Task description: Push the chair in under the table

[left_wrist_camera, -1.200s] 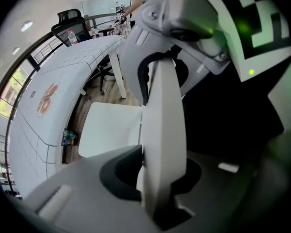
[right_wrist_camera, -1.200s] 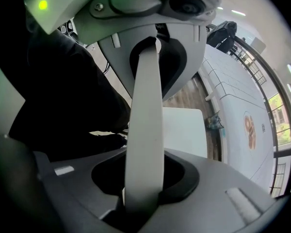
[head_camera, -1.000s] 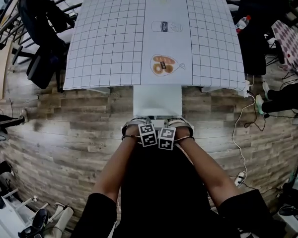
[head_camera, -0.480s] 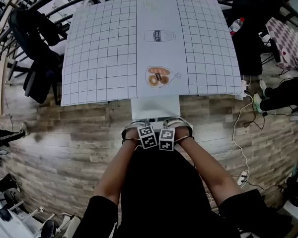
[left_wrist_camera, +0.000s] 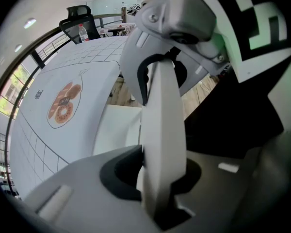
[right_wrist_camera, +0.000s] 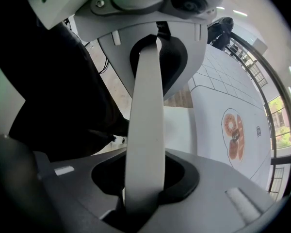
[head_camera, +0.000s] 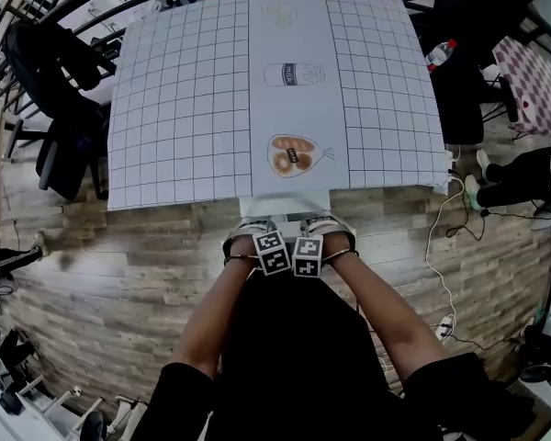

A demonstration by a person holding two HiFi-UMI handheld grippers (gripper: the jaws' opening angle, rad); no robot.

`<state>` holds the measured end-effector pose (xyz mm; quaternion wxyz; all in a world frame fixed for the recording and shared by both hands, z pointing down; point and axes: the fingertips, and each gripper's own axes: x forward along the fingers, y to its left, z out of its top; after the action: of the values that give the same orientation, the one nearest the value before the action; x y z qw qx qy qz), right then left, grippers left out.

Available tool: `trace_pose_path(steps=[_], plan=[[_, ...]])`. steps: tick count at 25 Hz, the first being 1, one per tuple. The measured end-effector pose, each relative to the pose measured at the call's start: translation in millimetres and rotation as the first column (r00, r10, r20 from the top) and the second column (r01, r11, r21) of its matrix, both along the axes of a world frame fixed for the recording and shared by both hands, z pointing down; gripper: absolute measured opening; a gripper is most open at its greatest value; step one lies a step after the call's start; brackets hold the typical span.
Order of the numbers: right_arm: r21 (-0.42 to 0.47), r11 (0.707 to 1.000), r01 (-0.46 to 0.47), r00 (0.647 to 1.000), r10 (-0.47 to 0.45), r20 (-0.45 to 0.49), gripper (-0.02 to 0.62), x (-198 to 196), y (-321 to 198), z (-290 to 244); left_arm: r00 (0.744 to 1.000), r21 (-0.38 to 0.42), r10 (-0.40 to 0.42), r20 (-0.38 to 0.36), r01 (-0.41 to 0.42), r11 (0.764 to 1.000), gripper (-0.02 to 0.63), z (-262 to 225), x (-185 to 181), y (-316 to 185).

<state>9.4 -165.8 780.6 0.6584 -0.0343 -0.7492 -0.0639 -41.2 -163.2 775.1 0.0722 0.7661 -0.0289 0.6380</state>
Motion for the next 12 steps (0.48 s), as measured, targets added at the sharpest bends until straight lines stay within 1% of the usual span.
trace_pose_path(steps=[2, 6, 12], plan=[[-0.001, 1.0, -0.004, 1.0, 0.004, -0.002, 0.13, -2, -9, 0, 1.0, 0.001, 0.002, 0.001, -0.002, 1.0, 0.091, 0, -2, -10], [-0.009, 1.0, -0.003, 1.0, 0.003, -0.012, 0.13, 8, -26, 2, 1.0, -0.002, 0.001, -0.004, -0.001, 1.0, 0.091, 2, 7, -27], [-0.004, 1.0, -0.007, 1.0, 0.007, -0.01, 0.13, 5, -49, 2, 1.0, -0.008, 0.0, -0.002, 0.0, 1.0, 0.092, 2, 5, -50]])
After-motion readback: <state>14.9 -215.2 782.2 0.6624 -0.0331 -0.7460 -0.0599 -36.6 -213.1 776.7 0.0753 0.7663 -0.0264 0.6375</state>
